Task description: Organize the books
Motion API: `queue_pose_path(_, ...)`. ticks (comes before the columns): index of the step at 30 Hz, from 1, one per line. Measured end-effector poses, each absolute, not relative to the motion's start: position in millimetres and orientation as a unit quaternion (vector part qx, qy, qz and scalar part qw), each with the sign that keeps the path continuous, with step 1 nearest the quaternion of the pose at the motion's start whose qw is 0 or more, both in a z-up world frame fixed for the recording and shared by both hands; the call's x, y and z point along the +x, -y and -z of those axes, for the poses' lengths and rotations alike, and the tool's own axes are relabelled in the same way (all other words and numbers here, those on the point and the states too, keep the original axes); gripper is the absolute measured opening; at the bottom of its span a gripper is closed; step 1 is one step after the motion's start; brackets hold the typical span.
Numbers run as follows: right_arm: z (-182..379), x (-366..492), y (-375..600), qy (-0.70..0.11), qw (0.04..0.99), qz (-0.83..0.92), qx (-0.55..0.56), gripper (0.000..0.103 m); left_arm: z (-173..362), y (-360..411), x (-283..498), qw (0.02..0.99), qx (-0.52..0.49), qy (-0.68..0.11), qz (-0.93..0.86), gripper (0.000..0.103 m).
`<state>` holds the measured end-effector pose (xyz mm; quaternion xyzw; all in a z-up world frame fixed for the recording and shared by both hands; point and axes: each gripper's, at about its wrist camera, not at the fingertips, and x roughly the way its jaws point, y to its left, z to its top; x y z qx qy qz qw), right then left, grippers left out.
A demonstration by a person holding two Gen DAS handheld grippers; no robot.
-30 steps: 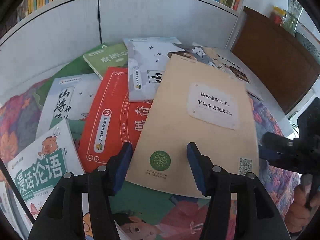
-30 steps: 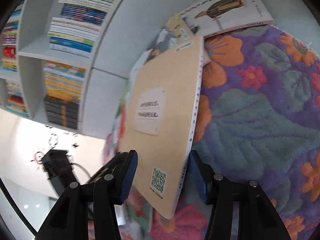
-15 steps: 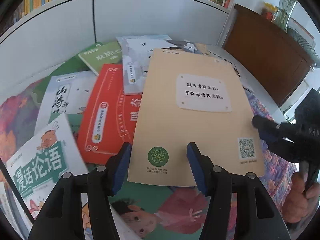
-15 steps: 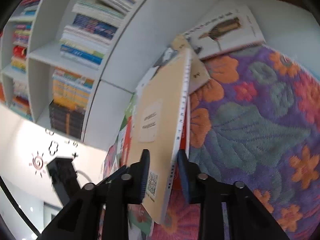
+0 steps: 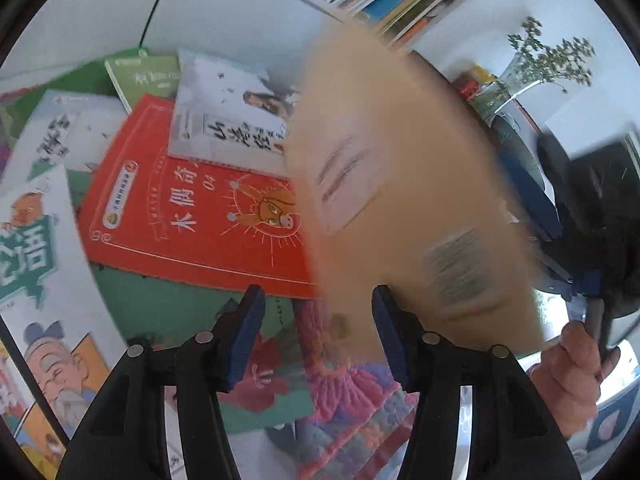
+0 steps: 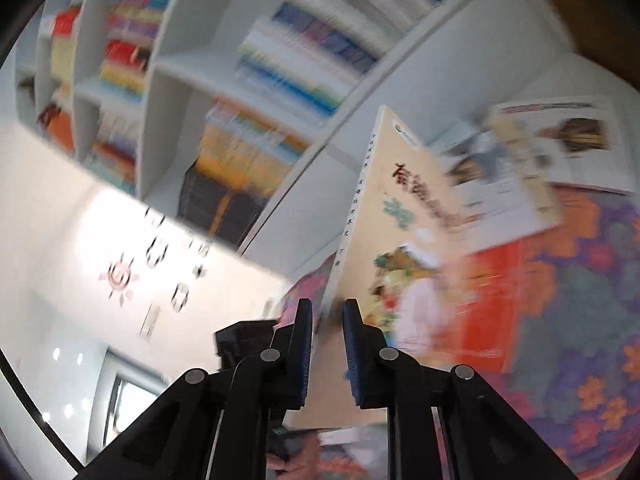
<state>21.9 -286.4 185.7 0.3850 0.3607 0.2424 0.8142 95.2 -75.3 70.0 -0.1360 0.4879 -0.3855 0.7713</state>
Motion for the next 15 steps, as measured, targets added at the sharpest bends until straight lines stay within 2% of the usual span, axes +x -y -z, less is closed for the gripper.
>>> queue_pose_path(5,-172.6,40.3,219.1,-0.399,0.804,-0.27,0.35,0.016,-51.2,44.3,79.0,0.802,-0.04,-0.522,0.288,0.05)
queue_pose_path(12,-136.4,30.3,250.2,-0.422,0.826,-0.186,0.324,0.017,-62.2,-7.9,70.7,0.814,-0.061,-0.513,0.265,0.05)
queue_pose_path(13,-133.4,29.0,261.6,-0.424,0.83,-0.172,0.321,0.019,-62.9,-7.0,69.3,0.816,-0.062,-0.51,0.266,0.05)
queue_pose_path(14,-129.9,27.4,275.6,-0.426,0.832,-0.155,0.32,0.028,-63.6,-5.5,68.2,0.817,-0.064,-0.506,0.27,0.05)
queue_pose_path(15,-125.6,26.7,290.4,-0.427,0.833,-0.141,0.322,0.047,-63.4,2.6,68.3,0.816,-0.07,-0.502,0.278,0.05)
